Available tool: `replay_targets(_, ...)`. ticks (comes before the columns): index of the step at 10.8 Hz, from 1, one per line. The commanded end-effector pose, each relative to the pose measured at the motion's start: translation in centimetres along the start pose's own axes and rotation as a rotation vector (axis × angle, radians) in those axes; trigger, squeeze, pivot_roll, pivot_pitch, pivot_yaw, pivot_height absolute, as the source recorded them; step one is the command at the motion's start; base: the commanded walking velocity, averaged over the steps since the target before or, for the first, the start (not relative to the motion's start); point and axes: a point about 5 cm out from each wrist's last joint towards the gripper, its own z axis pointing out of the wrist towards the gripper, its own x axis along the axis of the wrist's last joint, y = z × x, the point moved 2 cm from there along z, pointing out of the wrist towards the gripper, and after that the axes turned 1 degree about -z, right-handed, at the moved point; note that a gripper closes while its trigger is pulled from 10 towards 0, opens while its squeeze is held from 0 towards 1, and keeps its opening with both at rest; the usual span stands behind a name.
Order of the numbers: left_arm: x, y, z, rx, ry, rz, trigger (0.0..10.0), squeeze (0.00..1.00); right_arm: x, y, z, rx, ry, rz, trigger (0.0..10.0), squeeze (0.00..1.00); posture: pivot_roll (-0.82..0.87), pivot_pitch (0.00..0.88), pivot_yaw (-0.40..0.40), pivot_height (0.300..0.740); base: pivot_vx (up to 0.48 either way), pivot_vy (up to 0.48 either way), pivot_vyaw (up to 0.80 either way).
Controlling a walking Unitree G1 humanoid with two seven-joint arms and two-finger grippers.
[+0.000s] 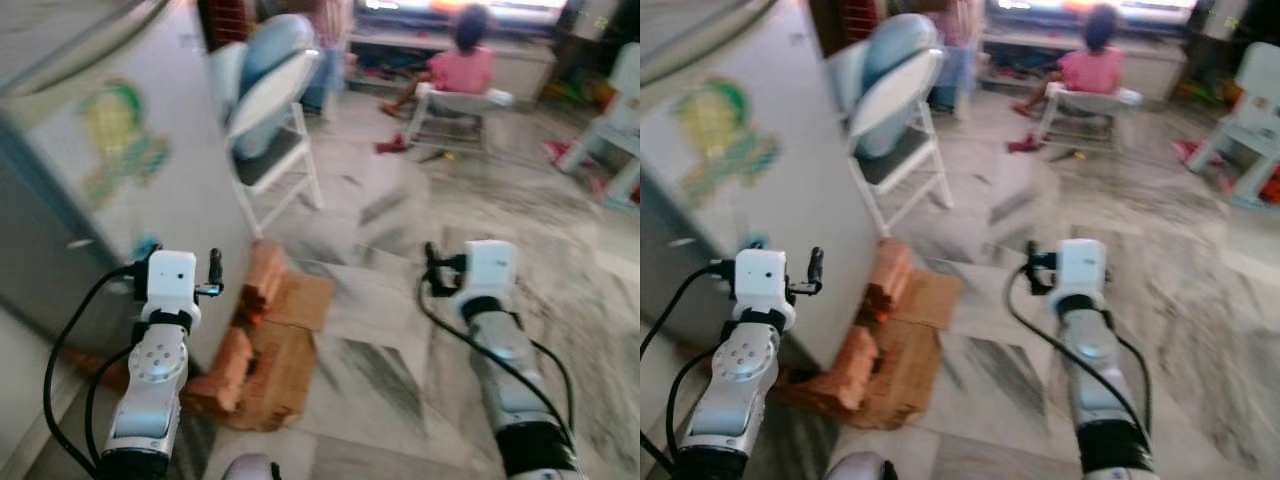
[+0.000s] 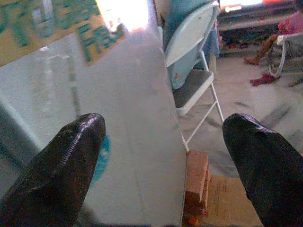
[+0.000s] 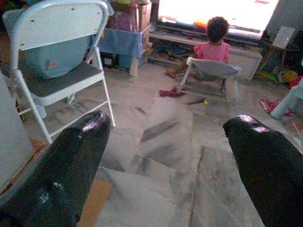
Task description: Restocking fridge
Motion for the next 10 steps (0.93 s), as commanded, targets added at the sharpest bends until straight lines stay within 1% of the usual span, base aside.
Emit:
replay_targets(1,0.0,-0.1,0.1,-0.018,0.000,-0.011,10.0,0.00,0.4,-0.6,-0.1,0.002,0.011,0.026,10.0,0.00,0.07,0.000,0.004,0.740,0.000,0.480,0.00)
replay_targets(2,0.3,0.1,0.0,-0.016,0.026,0.017,10.0,0.00,0.2,-0.5,-0.2,-0.012,0.002,0.018,10.0,0.00,0.06,0.003,0.002,0.740,0.000,0.476,-0.80)
replay_targets(3,0.7,0.4,-0.1,-0.045,0.056,0.008,10.0,0.00,-0.4,-0.7,-0.6,-0.026,-0.024,0.043,10.0,0.00,0.06,0.006,0.000,0.740,0.000,0.450,0.00)
replay_targets(4,0.9,0.4,-0.1,-0.041,0.059,-0.006,10.0,0.00,-0.5,-1.1,-0.7,-0.013,-0.025,0.043,10.0,0.00,0.06,0.007,-0.001,0.740,0.000,0.420,0.00)
replay_targets(5,0.9,0.6,-0.2,-0.053,0.048,-0.031,10.0,0.00,-0.5,-1.3,-0.8,-0.010,-0.024,0.041,10.0,0.00,0.07,0.009,-0.001,0.740,0.000,0.000,0.00)
replay_targets(6,0.9,0.3,-0.3,-0.030,0.056,-0.022,10.0,0.00,-0.6,-1.0,-0.7,-0.018,-0.029,0.040,10.0,0.00,0.06,0.011,-0.001,0.740,0.000,0.000,0.00)
replay_targets(7,0.9,-0.8,-0.4,0.049,0.058,-0.009,10.0,0.00,-0.7,-0.6,-0.8,-0.029,-0.036,0.028,10.0,0.00,0.06,0.012,-0.005,0.740,0.000,0.000,0.00)
replay_targets(8,0.8,-1.2,-0.4,0.068,0.046,-0.034,10.0,0.00,-0.8,-0.2,-1.0,-0.044,-0.046,0.016,10.0,0.00,0.07,0.013,-0.008,0.740,0.000,0.000,0.00)
replay_targets(9,0.6,-0.8,-0.8,0.023,0.042,-0.037,10.0,0.00,-1.1,0.5,-1.4,-0.075,-0.066,-0.015,10.0,0.00,0.07,0.015,-0.010,0.740,0.000,0.000,0.00)
replay_targets(10,0.2,-2.2,-1.6,0.099,0.025,0.094,10.0,0.00,-2.1,2.3,-2.2,-0.155,-0.120,-0.097,10.0,0.00,0.08,0.015,-0.011,0.740,0.000,0.000,0.00)
